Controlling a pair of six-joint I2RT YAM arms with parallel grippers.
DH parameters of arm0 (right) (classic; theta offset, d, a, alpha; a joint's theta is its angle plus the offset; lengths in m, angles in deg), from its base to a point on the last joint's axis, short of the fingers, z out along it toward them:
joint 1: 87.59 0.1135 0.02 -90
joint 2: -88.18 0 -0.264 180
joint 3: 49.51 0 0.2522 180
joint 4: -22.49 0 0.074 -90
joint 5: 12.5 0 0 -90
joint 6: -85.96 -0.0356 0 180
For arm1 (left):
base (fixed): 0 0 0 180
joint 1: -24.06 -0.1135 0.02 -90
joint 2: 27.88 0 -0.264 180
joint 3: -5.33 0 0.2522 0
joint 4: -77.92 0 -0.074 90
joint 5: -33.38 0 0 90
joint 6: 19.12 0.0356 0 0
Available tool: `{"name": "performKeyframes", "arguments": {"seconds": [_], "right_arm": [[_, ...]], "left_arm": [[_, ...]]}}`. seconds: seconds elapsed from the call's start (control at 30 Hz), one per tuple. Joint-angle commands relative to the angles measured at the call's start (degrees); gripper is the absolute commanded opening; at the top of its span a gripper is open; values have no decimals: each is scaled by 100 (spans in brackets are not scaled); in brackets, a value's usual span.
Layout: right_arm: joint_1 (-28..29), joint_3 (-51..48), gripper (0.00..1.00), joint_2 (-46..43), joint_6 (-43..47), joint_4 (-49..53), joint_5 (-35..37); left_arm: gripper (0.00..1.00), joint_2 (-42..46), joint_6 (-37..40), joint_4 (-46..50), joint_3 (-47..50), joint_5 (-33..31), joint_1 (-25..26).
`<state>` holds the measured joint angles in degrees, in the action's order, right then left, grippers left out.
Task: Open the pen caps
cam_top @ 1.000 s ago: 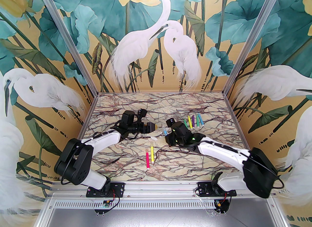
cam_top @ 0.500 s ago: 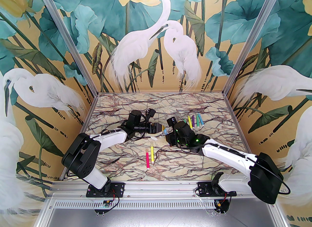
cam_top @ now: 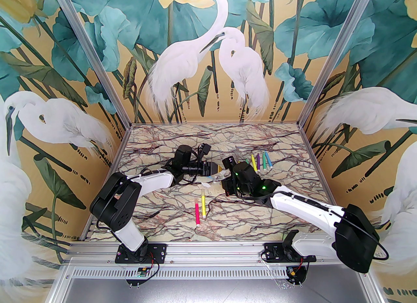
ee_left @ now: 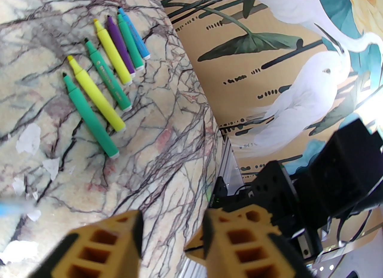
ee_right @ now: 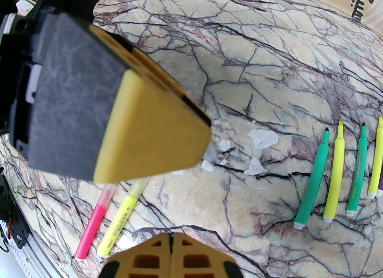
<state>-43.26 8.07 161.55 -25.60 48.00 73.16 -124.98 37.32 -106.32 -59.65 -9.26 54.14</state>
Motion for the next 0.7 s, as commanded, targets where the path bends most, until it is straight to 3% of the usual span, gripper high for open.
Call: {"name": "performKeyframes", "arguments": {"seconds": [0.0,0.17,0.33,0.47,0.67], "right_arm": [[5,-90,5,-15,-15,19,98],[-16,-108,7,104,-30,-69,127],[-50,51,14,582,-144,-199,71],[-260,149,9,1117,-352,-618,-127],[-443,444,6,1908,-738,-1370,-820]], "left_arm": [[48,83,267,585,-167,-628,-22],[49,283,392,1164,-137,-1049,-344],[54,301,1157,2488,-662,-2015,-516],[50,-155,1690,3136,-1403,-2604,-634],[33,-1340,2130,4005,-2628,-3053,-705]]}}
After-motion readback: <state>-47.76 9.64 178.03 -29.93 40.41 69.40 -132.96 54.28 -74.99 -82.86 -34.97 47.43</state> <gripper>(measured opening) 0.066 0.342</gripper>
